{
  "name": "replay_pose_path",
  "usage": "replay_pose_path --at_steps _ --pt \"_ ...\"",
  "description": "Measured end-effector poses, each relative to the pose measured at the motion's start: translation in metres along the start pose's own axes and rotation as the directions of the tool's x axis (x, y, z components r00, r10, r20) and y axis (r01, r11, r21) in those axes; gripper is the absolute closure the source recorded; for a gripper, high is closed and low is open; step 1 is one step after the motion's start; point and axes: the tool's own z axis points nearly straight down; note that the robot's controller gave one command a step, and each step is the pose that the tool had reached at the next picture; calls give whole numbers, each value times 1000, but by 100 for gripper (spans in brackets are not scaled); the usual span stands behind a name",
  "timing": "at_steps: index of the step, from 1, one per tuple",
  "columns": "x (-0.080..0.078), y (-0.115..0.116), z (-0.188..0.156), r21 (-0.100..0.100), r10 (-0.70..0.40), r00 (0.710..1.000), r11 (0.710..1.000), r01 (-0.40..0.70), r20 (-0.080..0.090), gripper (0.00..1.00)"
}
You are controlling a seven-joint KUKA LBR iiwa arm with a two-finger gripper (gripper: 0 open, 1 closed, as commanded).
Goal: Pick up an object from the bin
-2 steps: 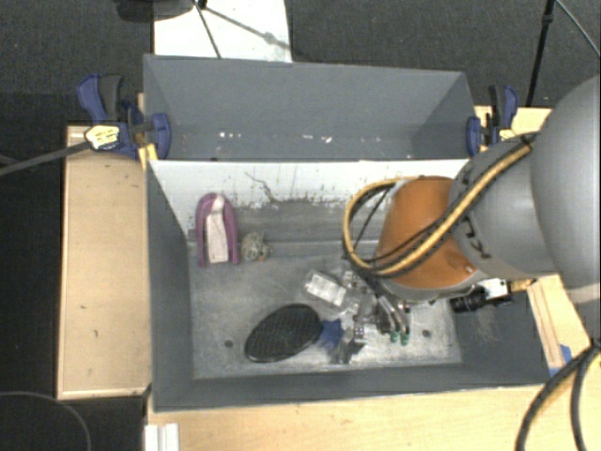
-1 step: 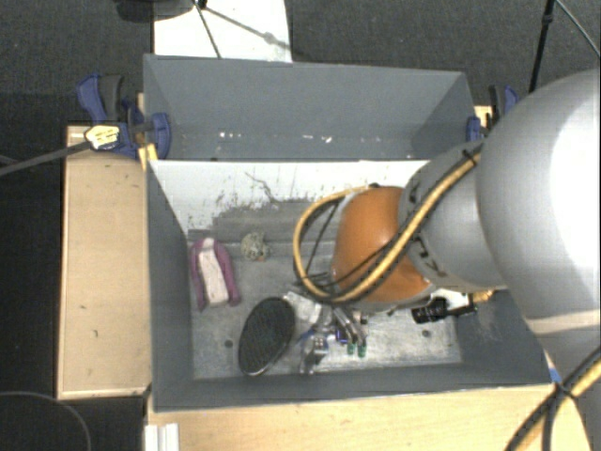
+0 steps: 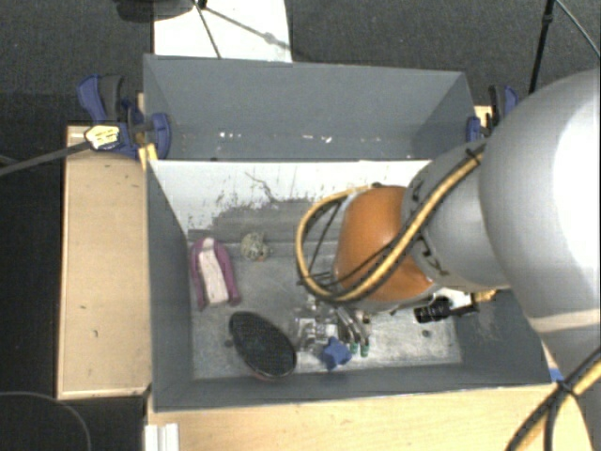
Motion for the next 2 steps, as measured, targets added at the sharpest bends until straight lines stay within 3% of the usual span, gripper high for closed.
replay_pose_path --at_steps 1,2 --pt "-1 -1 1 1 -2 1000 1000 2 2 0" --pt "6 -17 0 0 -25 1000 1000 25 4 0"
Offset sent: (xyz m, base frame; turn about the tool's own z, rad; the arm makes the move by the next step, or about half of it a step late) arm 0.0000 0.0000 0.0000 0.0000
